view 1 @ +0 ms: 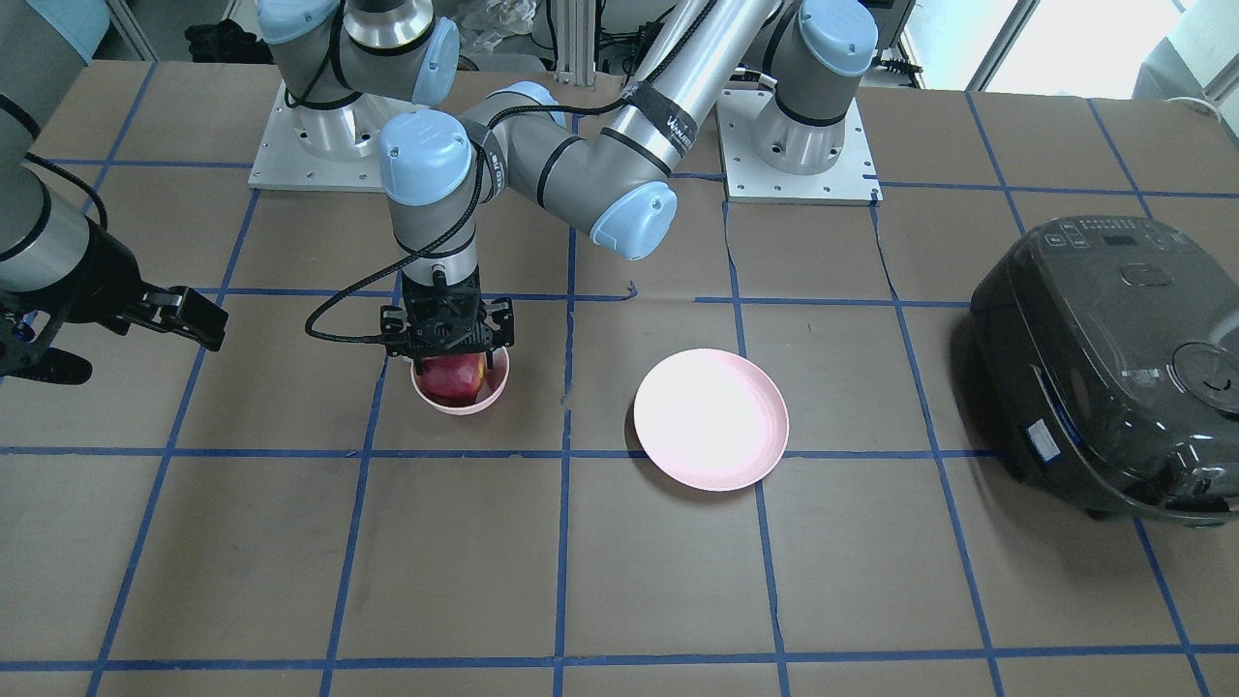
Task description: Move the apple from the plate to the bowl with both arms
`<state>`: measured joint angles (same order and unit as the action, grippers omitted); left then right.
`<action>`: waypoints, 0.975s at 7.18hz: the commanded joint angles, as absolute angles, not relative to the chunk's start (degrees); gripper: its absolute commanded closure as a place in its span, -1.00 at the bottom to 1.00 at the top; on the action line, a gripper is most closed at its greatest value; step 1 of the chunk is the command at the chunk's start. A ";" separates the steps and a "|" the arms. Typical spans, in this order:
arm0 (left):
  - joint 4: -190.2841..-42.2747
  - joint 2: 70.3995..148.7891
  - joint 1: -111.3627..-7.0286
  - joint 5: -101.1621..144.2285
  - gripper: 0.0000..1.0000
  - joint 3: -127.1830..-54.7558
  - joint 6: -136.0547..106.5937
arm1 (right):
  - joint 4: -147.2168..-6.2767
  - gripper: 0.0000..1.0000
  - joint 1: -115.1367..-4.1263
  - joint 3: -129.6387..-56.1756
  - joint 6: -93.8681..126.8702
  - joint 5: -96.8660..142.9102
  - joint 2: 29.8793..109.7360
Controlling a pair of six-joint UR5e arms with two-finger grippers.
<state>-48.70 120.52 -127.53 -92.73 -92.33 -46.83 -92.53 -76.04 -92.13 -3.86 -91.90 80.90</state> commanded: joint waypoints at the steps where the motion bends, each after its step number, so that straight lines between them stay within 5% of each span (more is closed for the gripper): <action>1: -48.51 120.33 -127.53 -92.55 -1.00 -92.29 -46.06 | -92.72 -1.00 -76.03 -91.58 -3.87 -91.67 80.77; 4: -61.35 109.83 -125.35 -93.42 -1.00 -91.41 -36.70 | -92.81 -1.00 -76.11 -91.41 -3.87 -91.58 80.94; 7: -77.84 96.80 -111.14 -92.55 -1.00 -90.79 -21.93 | -91.85 -1.00 -79.44 -88.25 -3.69 -90.44 83.92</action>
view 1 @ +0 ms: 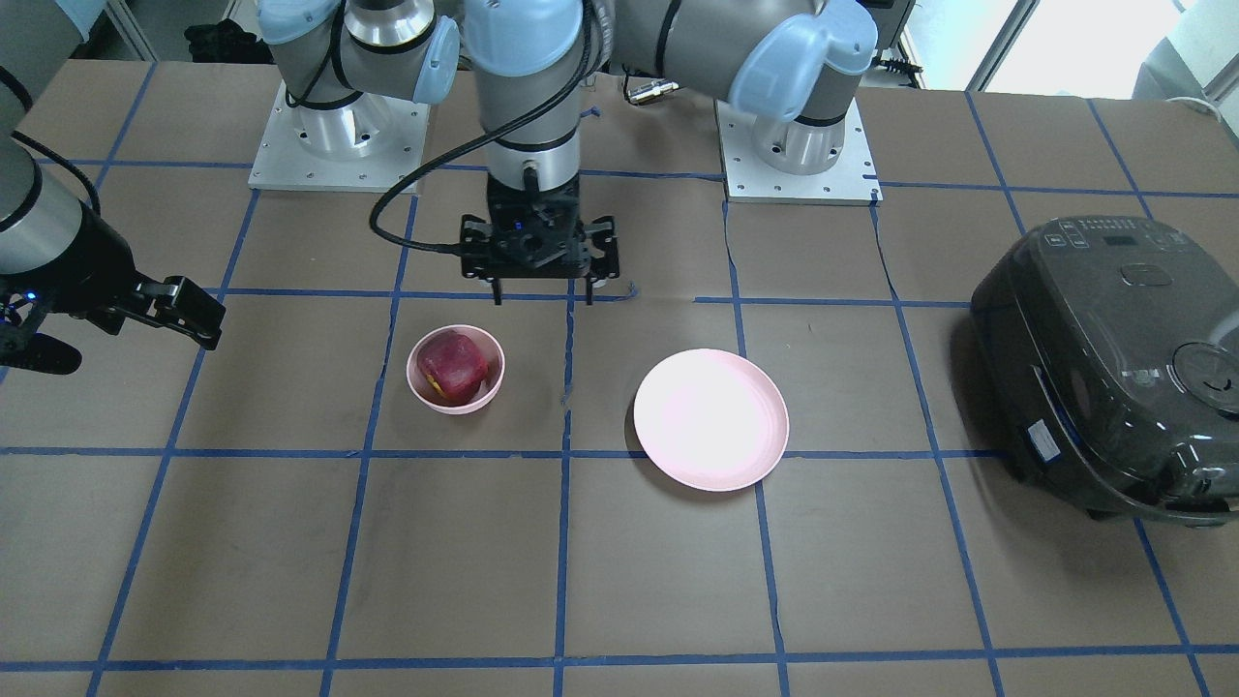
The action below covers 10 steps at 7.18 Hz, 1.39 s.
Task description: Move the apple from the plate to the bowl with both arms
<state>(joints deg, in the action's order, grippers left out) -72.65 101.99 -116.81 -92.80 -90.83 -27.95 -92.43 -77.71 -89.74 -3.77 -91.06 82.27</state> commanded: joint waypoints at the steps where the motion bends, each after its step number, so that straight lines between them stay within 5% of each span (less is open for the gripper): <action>1: -80.05 93.72 -104.83 -92.37 -1.00 -90.79 -13.62 | -92.11 -1.00 -82.67 -88.16 -3.43 -90.35 85.07; 3: -85.12 90.54 -94.94 -90.87 -1.00 -88.17 -2.93 | -91.58 -1.00 -87.17 -88.24 -2.90 -90.35 88.05; 10: -80.41 90.88 -93.08 -92.28 -1.00 -88.42 -0.36 | -91.76 -1.00 -89.65 -88.24 -2.90 -89.91 88.86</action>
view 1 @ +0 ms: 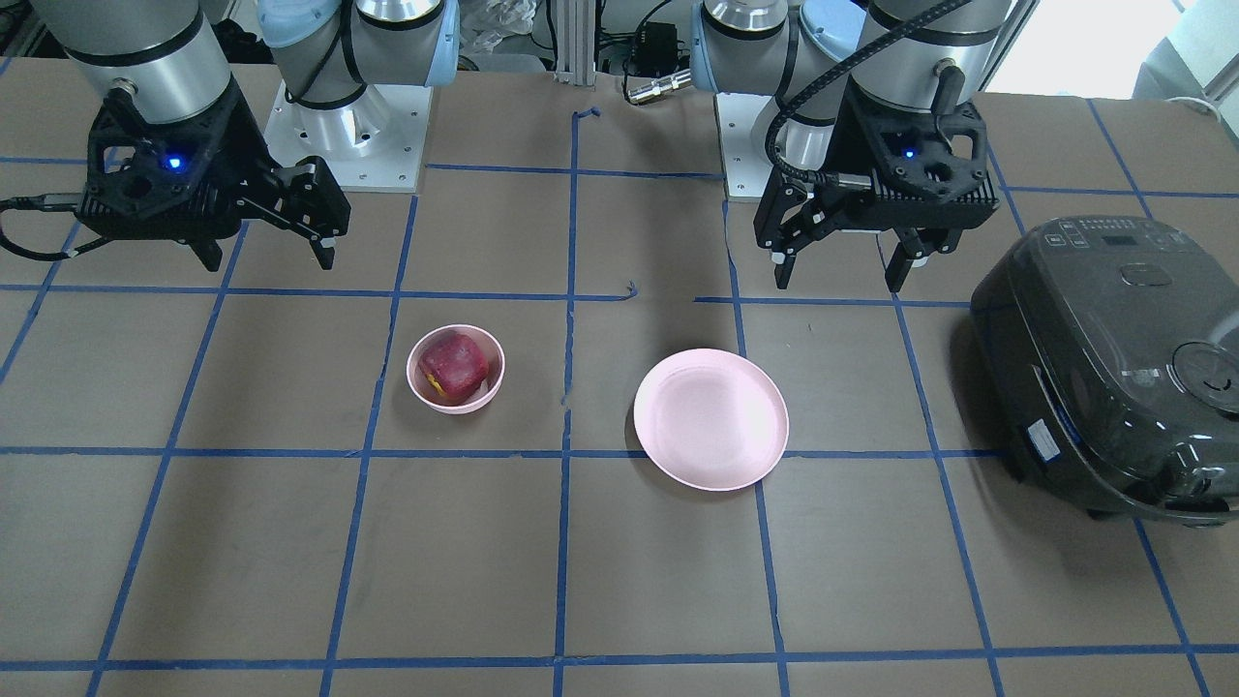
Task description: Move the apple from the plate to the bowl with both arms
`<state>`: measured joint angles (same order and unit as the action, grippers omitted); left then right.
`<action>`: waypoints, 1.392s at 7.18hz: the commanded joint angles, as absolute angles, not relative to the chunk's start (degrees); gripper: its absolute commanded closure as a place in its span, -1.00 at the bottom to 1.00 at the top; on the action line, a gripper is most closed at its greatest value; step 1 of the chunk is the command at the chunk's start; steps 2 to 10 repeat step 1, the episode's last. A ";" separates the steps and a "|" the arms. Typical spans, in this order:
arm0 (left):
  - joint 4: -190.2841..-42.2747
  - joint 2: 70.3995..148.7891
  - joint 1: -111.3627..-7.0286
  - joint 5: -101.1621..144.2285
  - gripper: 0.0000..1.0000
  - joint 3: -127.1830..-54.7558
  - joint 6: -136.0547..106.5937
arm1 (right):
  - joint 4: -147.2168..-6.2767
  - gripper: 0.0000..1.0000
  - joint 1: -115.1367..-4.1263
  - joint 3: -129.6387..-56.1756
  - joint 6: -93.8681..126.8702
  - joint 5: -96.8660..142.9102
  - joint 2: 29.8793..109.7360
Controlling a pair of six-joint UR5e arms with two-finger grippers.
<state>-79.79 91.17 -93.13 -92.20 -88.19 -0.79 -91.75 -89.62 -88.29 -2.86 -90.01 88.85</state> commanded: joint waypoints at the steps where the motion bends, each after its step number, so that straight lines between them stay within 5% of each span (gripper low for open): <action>1: -81.20 91.14 -93.16 -92.46 -1.00 -88.33 -0.35 | -91.76 -1.00 -89.56 -88.07 -2.90 -90.17 88.86; 10: -81.20 91.14 -93.16 -92.46 -1.00 -88.33 -0.35 | -91.76 -1.00 -89.56 -88.07 -2.90 -90.17 88.86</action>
